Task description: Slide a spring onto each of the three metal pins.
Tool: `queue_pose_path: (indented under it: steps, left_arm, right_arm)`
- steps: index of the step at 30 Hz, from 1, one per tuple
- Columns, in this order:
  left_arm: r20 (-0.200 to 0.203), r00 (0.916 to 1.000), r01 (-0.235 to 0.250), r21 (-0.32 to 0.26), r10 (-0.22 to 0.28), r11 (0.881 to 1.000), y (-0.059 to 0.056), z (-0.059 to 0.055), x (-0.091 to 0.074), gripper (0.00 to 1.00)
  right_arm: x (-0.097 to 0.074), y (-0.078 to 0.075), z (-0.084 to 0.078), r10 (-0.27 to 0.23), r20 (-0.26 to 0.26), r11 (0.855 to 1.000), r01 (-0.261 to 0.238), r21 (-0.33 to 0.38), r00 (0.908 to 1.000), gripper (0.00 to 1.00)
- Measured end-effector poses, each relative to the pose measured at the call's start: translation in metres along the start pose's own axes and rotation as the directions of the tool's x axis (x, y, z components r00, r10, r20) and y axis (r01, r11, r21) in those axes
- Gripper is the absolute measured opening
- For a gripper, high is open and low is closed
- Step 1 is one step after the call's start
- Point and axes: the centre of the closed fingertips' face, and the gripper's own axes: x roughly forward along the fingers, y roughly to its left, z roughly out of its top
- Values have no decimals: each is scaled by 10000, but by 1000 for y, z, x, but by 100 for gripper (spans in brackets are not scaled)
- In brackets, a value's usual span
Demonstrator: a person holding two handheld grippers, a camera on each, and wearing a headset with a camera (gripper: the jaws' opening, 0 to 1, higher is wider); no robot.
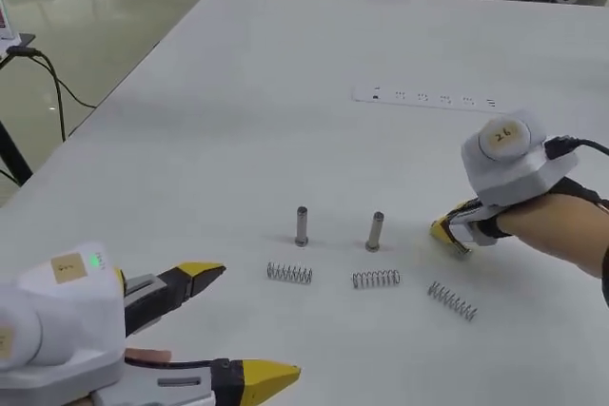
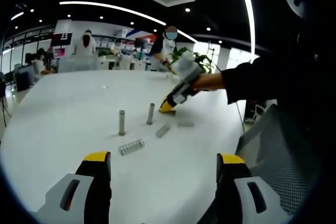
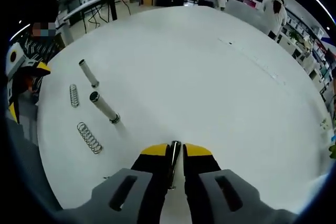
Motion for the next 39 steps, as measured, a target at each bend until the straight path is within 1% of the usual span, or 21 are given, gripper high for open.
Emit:
queue_pose_path:
  steps: [4, 6, 9, 12, 15, 16, 19, 24, 32, 39]
  left_arm:
    - [-14, 10000, -19, -4, 19, 10000, 0, 0, 0, 79]
    - [-5, 10000, -19, -26, 19, 10000, 1, 0, 0, 79]
    - [-41, 10000, -17, 13, 17, 10000, 0, 0, 0, 78]
    - [-26, 10000, -28, 29, 28, 10000, 1, 0, 0, 78]
    - [-13, 10000, -36, 41, 36, 10000, 1, 0, 0, 78]
    - [-3, 10000, -38, 40, 38, 10000, 1, 1, 0, 78]
    - [-29, 10000, 4, 66, -3, 10000, 0, 0, 0, 78]
    - [-9, 10000, 24, 102, -24, 9999, -1, 1, 0, 78]
    - [55, 10000, -47, 258, 46, 9997, -2, 3, -2, 78]
    - [63, 9999, -121, 374, 119, 9992, -3, 5, -4, 78]
  right_arm:
    - [0, 1, -1, 52, -112, 10000, -51, 79, 9999, 6]
    - [-1, 2, -1, 12, -190, 10000, -13, -46, 9998, 6]
    - [-1, 2, -1, 23, -341, 9998, -16, 201, 9994, 5]
    - [-2, 2, -1, 6, -382, 9995, 6, 311, 9993, 5]
    - [-4, 4, -2, 81, -243, 9984, -67, 555, 9997, 5]
    - [-5, 5, 0, 42, -141, 9985, -34, 540, 9999, 5]
    - [-10, 6, 2, 32, -56, 9986, -29, 522, 10000, 5]
    - [-23, 7, 8, -37, 227, 9988, 26, 480, 9997, 5]
    - [-38, 15, 8, -99, 583, 9994, 79, 352, 9982, 5]
    - [-45, 17, 7, -144, 788, 9992, 114, 384, 9968, 5]
